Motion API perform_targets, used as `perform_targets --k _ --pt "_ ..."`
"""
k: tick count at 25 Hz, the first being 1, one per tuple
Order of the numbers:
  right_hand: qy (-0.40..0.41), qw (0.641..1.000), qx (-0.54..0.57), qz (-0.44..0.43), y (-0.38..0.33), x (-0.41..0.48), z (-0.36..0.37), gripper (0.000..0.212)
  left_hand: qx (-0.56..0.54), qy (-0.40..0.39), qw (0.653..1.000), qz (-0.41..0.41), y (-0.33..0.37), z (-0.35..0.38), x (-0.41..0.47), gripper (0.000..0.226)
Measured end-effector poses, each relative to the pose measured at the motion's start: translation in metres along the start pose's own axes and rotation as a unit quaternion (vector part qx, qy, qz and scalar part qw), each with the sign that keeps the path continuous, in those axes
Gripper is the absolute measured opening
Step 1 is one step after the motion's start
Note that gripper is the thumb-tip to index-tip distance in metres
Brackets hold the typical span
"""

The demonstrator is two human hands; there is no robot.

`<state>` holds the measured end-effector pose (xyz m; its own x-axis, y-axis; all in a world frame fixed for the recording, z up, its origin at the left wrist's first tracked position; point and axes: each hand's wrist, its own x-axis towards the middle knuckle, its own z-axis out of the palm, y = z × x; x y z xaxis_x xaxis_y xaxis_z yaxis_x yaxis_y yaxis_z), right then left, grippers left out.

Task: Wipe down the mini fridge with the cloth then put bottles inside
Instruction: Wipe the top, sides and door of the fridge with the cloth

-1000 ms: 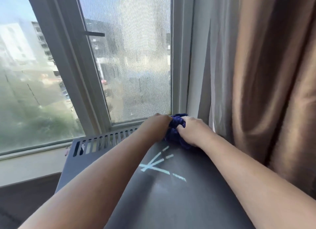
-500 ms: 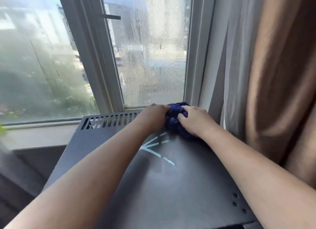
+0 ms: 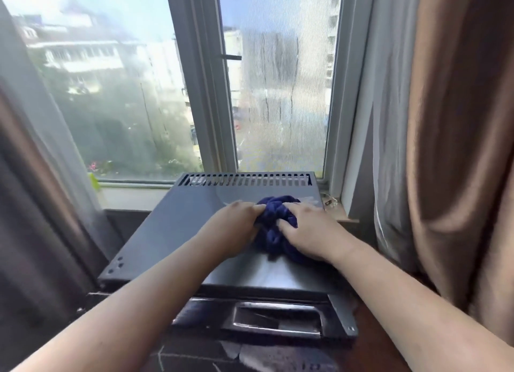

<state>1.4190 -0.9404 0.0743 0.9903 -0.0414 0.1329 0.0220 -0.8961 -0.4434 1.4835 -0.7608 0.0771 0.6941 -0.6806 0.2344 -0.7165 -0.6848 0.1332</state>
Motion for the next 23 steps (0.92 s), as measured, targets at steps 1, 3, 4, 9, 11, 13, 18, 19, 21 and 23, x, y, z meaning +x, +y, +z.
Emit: perform_targets --k 1,3,4,9,11,13,18,19,21,23 --pt "-0.016 1.000 0.005 -0.017 -0.007 -0.011 0.002 0.051 -0.010 0.014 1.000 0.005 0.000 -0.002 -0.017 0.016" --pt "-0.032 0.998 0.008 -0.052 -0.019 -0.029 0.008 0.067 -0.011 0.036 0.999 0.011 -0.001 -0.004 -0.048 0.017" --pt "-0.032 0.997 0.010 -0.070 -0.024 -0.036 0.012 0.073 -0.005 0.044 0.999 0.010 -0.002 -0.004 -0.061 0.017" --pt "-0.037 0.995 0.005 -0.094 -0.038 -0.041 0.023 0.080 -0.013 0.046 0.999 -0.003 -0.012 -0.005 -0.077 0.013" --pt "-0.032 0.995 0.009 -0.094 -0.039 -0.024 0.025 0.073 -0.007 0.049 0.999 -0.012 -0.021 -0.004 -0.067 0.015" --pt "-0.037 0.995 0.014 -0.094 -0.040 -0.003 0.027 0.066 -0.007 0.052 0.998 -0.017 -0.036 -0.002 -0.054 0.015" --pt "-0.042 0.997 -0.004 -0.068 -0.046 0.067 0.037 0.062 -0.013 0.038 0.998 -0.041 -0.086 0.003 -0.004 0.015" --pt "-0.039 0.997 -0.009 -0.058 -0.047 0.082 0.039 0.062 -0.008 0.036 0.998 -0.044 -0.096 0.003 0.009 0.015" --pt "-0.035 0.999 -0.012 -0.036 -0.048 0.110 0.045 0.062 -0.003 0.028 0.998 -0.049 -0.117 0.005 0.034 0.015" --pt "-0.030 0.999 -0.013 -0.015 -0.049 0.137 0.048 0.059 0.002 0.021 0.998 -0.055 -0.135 0.008 0.059 0.014"
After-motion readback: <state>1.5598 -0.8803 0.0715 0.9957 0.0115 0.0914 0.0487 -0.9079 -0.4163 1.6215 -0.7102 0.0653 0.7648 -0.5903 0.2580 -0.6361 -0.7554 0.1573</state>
